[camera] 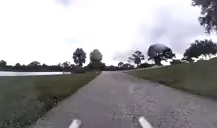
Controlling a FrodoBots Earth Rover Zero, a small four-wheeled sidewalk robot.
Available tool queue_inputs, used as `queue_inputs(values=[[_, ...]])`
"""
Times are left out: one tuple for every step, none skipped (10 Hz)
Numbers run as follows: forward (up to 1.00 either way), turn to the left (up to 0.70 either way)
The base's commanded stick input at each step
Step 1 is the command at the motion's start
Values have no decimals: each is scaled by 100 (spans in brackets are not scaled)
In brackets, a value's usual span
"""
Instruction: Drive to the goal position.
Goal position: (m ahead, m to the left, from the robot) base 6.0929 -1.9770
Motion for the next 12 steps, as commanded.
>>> queue_inputs(values=[[70, 0], [70, 0], [70, 0], [70, 0], [70, 0], [70, 0], [70, 0], [70, 0], [70, 0], [70, 0], [70, 0], [70, 0]])
